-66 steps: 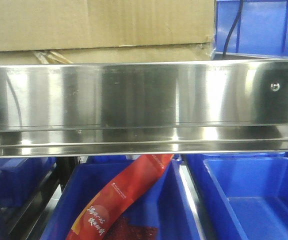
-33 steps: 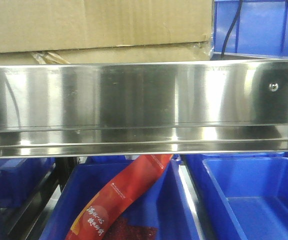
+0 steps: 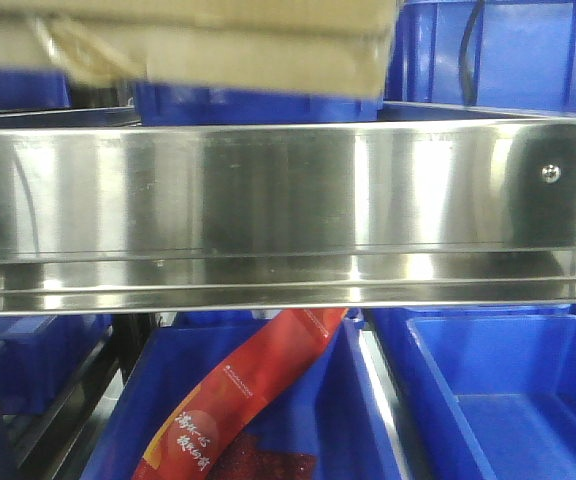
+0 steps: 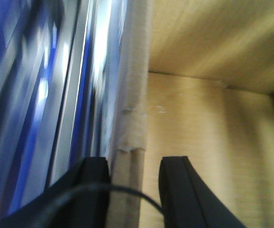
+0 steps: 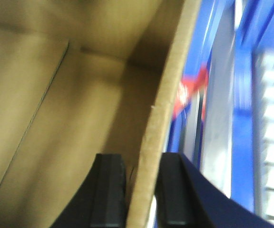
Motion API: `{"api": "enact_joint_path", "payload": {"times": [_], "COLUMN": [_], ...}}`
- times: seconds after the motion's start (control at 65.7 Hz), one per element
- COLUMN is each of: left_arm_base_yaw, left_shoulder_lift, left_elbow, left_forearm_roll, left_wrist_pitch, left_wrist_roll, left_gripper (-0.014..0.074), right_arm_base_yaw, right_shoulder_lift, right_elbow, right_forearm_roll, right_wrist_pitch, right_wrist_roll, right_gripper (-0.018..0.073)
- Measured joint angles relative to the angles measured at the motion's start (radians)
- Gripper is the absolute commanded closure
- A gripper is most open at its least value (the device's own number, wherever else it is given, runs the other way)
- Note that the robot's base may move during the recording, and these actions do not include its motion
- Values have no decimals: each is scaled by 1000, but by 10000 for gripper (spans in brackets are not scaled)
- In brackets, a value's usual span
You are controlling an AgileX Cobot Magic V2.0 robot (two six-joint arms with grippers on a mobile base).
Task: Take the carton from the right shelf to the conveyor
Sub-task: 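Lift the carton with both grippers and pull it off the shelf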
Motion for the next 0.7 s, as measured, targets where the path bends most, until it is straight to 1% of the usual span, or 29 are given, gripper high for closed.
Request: {"api": "enact_joint_path", "payload": {"times": [0.167,0.289,0.411,0.578,0.7], "left_arm_base_yaw": [-53,-91,-121,-158,-191], "left_shoulder_lift": [-77,-132,-196,-281,-328], "left_elbow": [-13,22,111,298,395], "left_forearm_roll": [20,32,42,44,55], "left_wrist_pitch": [0,0,0,0,5], "left_wrist_roll": [0,-3,-3,-16,-44], "left_gripper": [602,602,602,602,602], "right_arm_base_yaw": [2,11,27,62,94], "right_shoulder_lift": [-89,-158,-233,-328,-382], "right_elbow": [0,30,119,284,376], "right_forearm_roll": [0,-12,-18,-29,-43], "right_wrist_pitch": [2,6,10,26,38], "right_wrist_roll": [2,2,4,11,16], "right_gripper": [619,619,628,628,628]}}
